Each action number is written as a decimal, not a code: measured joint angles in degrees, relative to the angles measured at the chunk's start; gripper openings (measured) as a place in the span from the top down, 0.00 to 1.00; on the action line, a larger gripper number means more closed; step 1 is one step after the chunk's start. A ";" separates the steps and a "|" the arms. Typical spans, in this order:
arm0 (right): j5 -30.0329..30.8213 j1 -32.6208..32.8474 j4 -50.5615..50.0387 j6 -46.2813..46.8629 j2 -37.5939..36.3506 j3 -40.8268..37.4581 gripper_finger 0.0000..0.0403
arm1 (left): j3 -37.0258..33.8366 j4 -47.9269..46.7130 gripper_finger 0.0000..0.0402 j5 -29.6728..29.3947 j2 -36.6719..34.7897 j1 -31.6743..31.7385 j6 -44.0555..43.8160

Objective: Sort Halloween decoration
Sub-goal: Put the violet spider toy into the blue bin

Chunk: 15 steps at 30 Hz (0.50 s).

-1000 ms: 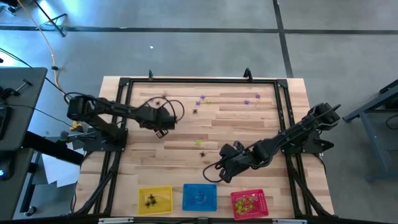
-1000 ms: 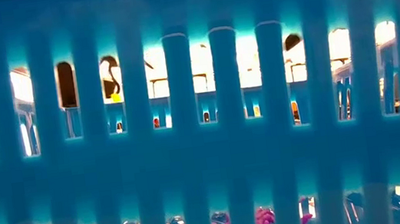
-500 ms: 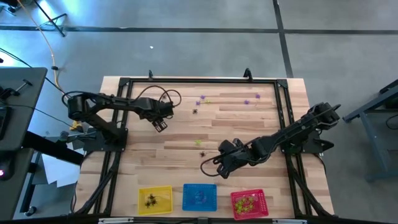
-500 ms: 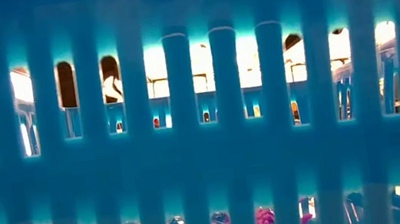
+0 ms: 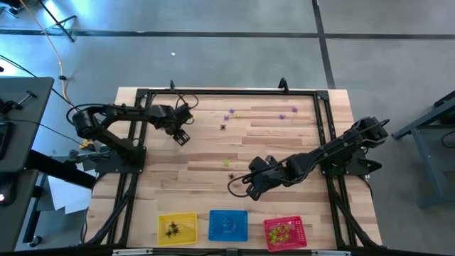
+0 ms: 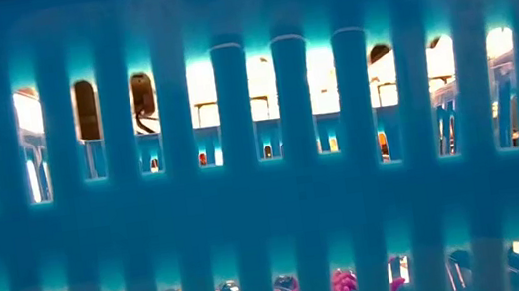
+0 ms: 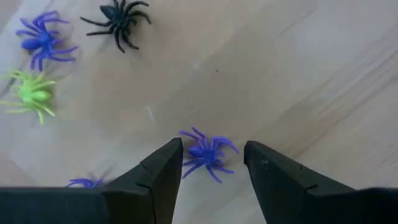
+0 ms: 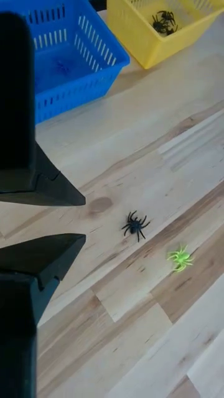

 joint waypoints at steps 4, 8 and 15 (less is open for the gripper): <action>-0.02 -0.04 0.02 0.00 0.00 0.00 0.80 | -0.04 0.66 0.57 0.36 0.10 0.02 -1.28; -0.07 -0.04 0.02 0.01 0.00 0.00 0.80 | -0.04 0.70 0.61 0.67 0.18 0.00 -1.71; -0.11 -0.04 0.02 0.00 0.00 0.00 0.80 | 0.00 -0.05 0.82 1.74 0.26 -0.04 -4.92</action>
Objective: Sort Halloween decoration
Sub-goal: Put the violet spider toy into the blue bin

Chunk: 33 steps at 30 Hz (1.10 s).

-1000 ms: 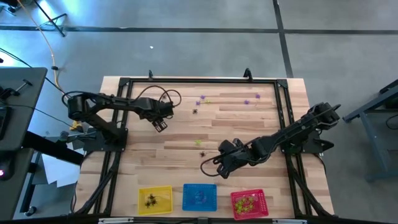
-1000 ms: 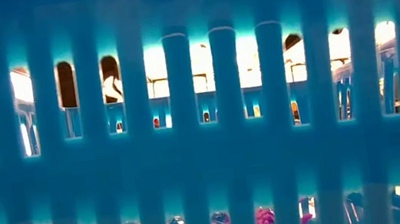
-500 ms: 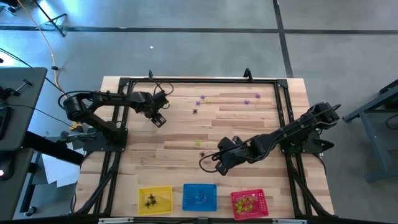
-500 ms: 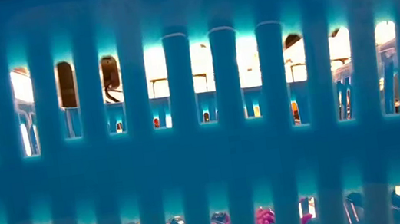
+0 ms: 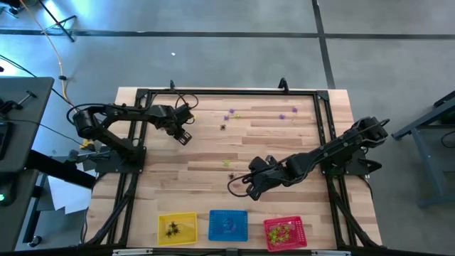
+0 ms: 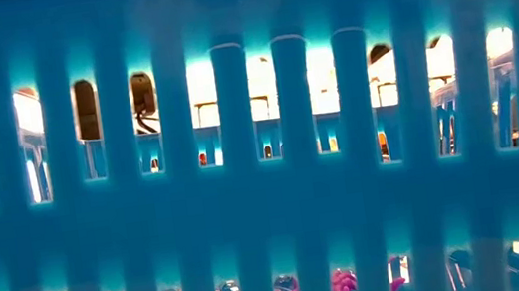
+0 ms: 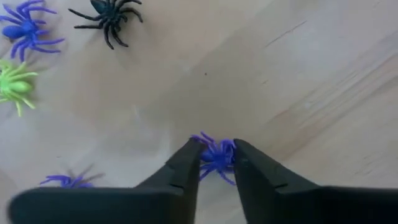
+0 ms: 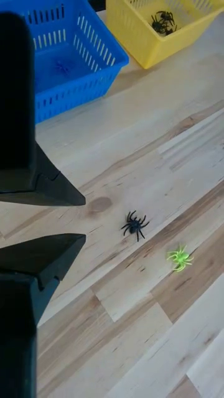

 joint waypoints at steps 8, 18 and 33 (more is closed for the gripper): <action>-0.02 0.00 0.00 0.00 0.00 0.00 0.80 | -0.02 0.89 0.99 0.15 -0.02 0.00 -1.80; -0.02 0.00 0.00 -0.02 0.00 0.00 0.80 | 2.39 -0.31 1.00 0.50 0.33 -0.01 -1.29; -0.02 0.00 0.00 0.00 0.00 0.00 0.80 | 9.85 -6.88 1.00 1.48 -0.49 -4.45 -0.69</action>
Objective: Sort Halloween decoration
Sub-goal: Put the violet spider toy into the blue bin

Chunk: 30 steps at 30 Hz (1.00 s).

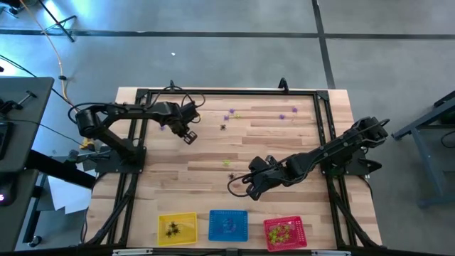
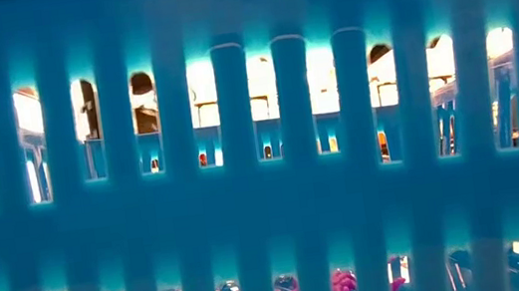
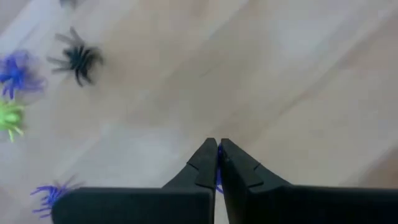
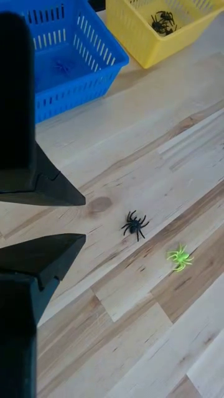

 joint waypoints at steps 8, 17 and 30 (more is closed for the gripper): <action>0.00 0.00 0.04 1.18 0.00 0.00 0.80 | 4.31 -2.71 1.00 0.08 -8.12 -8.68 -5.41; -0.02 0.00 0.07 4.09 0.00 0.00 0.80 | 5.84 4.38 1.00 4.17 -15.75 -28.81 -17.93; -0.02 -0.02 0.07 4.52 0.00 0.00 0.80 | 5.98 41.26 1.00 2.24 -5.51 -57.37 -29.59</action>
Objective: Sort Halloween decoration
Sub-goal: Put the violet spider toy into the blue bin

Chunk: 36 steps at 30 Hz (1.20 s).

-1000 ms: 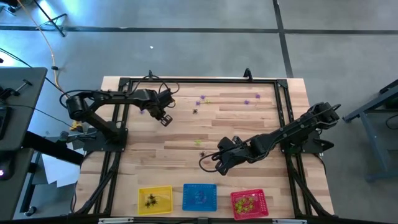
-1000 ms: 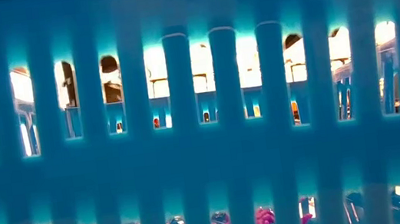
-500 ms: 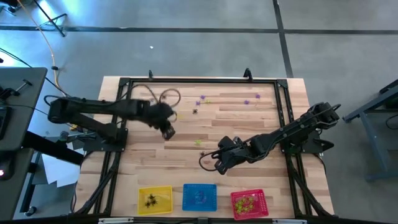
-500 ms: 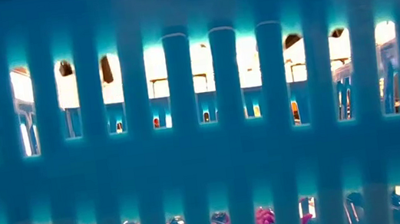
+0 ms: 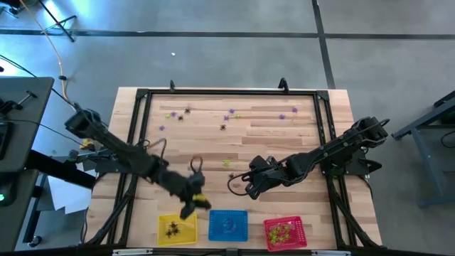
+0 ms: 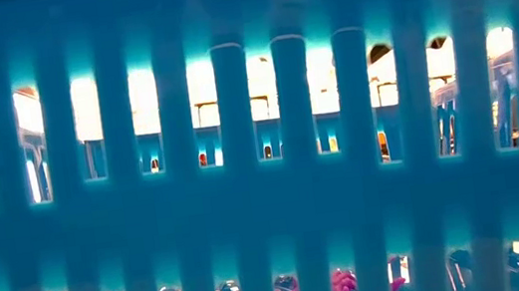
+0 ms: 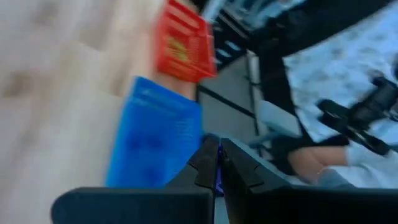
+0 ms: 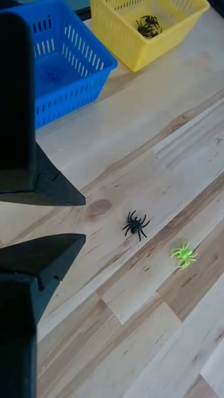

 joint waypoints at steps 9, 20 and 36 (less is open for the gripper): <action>0.00 0.00 0.00 0.00 0.00 0.00 0.80 | 6.32 2.64 1.00 -0.98 12.45 -5.57 1.20; 0.00 0.00 0.00 0.00 0.00 0.00 0.80 | 10.00 1.52 1.00 -4.15 21.61 -3.44 3.61; 0.02 0.00 0.27 0.00 0.00 0.00 0.80 | 10.00 1.92 0.92 -7.78 24.72 -1.62 7.74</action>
